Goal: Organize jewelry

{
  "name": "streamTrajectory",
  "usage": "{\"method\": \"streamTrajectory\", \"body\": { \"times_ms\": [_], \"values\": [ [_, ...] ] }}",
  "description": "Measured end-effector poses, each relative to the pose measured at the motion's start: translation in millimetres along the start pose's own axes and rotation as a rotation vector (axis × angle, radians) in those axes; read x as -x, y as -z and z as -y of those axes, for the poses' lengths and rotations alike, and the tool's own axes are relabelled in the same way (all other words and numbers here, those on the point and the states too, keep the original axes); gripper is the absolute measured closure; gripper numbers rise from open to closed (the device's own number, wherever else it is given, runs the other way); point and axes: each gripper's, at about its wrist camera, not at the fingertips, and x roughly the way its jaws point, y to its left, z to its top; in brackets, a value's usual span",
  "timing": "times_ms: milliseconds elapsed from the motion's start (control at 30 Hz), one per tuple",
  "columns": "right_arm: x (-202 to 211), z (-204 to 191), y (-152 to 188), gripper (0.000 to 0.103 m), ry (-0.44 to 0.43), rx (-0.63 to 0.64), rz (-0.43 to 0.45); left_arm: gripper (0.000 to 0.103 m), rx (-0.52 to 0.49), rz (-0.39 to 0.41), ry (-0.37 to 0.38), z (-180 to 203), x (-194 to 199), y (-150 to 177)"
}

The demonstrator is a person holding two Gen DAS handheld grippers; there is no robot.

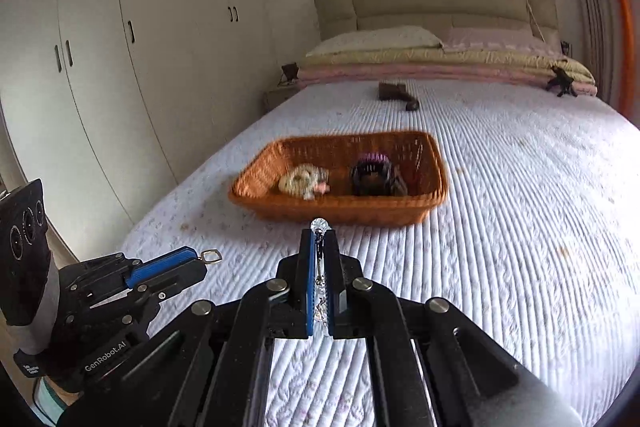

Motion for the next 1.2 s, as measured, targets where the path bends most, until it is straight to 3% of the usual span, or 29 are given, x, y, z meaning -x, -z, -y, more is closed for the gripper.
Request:
{"method": "streamTrajectory", "body": {
  "times_ms": [233, 400, 533, 667, 867, 1033, 1100, 1167, 1200],
  "values": [
    [-41.7, 1.8, -59.7, 0.098, 0.009, -0.011, 0.069, 0.093, -0.004, 0.105, -0.006, -24.0, -32.9, -62.1],
    [-102.2, 9.7, -82.8, 0.098, -0.014, -0.059, 0.023, 0.093, 0.084, 0.069, -0.037, -63.8, -93.6, -85.6],
    [-160.4, 24.0, -88.4, 0.098, -0.045, -0.14, -0.043, 0.092, 0.162, 0.005, -0.062, -96.1, -141.2, -87.9],
    [-207.4, 36.0, -81.1, 0.098, -0.035, -0.198, -0.125, 0.092, 0.242, -0.064, -0.032, -120.6, -176.1, -74.0],
    [-238.8, 37.9, -72.4, 0.098, 0.004, -0.174, -0.199, 0.092, 0.244, -0.135, -0.042, -124.2, -202.7, -59.7],
    [-240.2, 48.1, -65.8, 0.096, 0.004, -0.206, -0.204, 0.091, 0.25, -0.155, -0.03, -123.2, -206.8, -55.3],
    [-237.0, 49.2, -66.7, 0.094, 0.002, -0.208, -0.194, 0.08, 0.257, -0.146, -0.025, -124.0, -202.7, -55.7],
    [-226.6, 49.3, -69.0, 0.076, 0.001, -0.211, -0.172, 0.04, 0.256, -0.121, -0.036, -124.4, -194.3, -56.6],
    [-222.0, 49.5, -70.2, 0.07, 0.005, -0.213, -0.161, 0.037, 0.259, -0.099, -0.04, -124.8, -189.3, -56.8]
  ]
}}
